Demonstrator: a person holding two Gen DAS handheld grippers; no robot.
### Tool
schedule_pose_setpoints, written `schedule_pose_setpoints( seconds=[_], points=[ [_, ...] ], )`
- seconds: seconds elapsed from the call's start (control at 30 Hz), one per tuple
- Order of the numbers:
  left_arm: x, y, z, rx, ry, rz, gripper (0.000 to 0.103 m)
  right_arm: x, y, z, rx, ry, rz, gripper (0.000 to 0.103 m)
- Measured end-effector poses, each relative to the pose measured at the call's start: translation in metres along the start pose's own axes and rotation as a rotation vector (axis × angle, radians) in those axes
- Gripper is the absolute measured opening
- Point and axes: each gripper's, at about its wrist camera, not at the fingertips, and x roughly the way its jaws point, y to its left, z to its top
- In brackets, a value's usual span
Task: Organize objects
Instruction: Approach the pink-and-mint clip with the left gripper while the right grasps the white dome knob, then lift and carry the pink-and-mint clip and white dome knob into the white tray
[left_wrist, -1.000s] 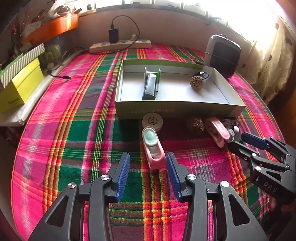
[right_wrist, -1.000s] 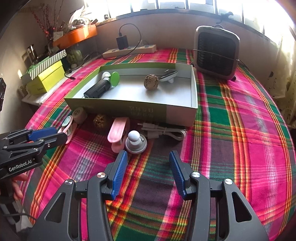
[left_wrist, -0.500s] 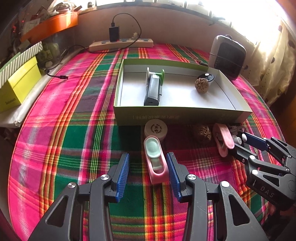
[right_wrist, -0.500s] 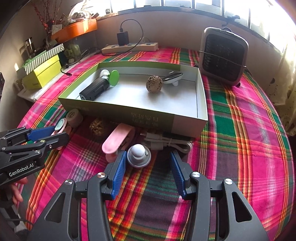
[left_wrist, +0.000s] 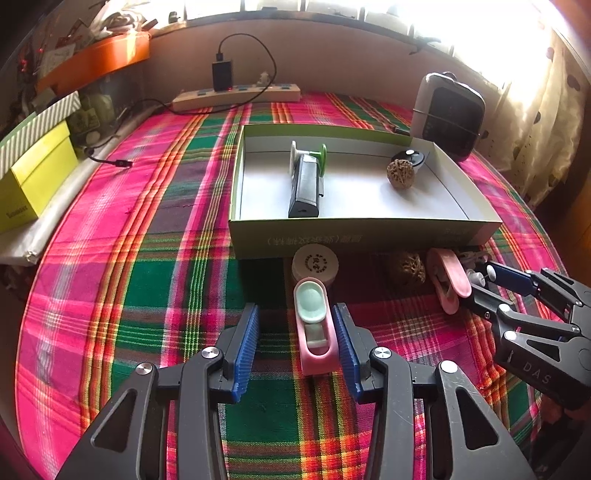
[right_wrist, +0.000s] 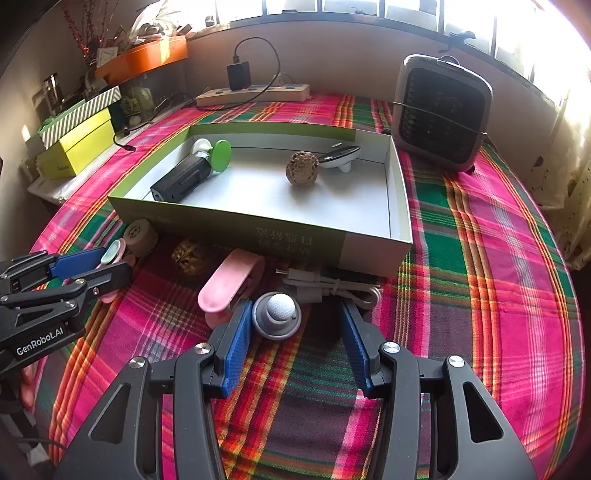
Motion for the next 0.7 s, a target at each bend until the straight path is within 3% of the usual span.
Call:
schedule_pose_setpoints(
  seconds=[0.13, 0.27, 0.47, 0.7],
  points=[
    [-0.0003, 0.0005, -0.0007, 0.004, -0.005, 0.005, 0.035, 0.0, -0.0001, 0.0001, 0.002, 0.0, -0.002, 0.048],
    [-0.0004, 0.0035, 0.0003, -0.006, -0.006, 0.008, 0.027, -0.0008, -0.0018, -0.0005, 0.012, -0.003, -0.007, 0.037],
    [-0.0005, 0.007, -0.0003, -0.01, -0.011, 0.019, 0.017, -0.0014, -0.0034, -0.0011, 0.022, -0.005, -0.011, 0.032],
    [-0.0007, 0.0087, -0.001, -0.015, -0.016, 0.02, 0.015, -0.0018, -0.0035, -0.0012, 0.022, -0.006, -0.011, 0.032]
  ],
)
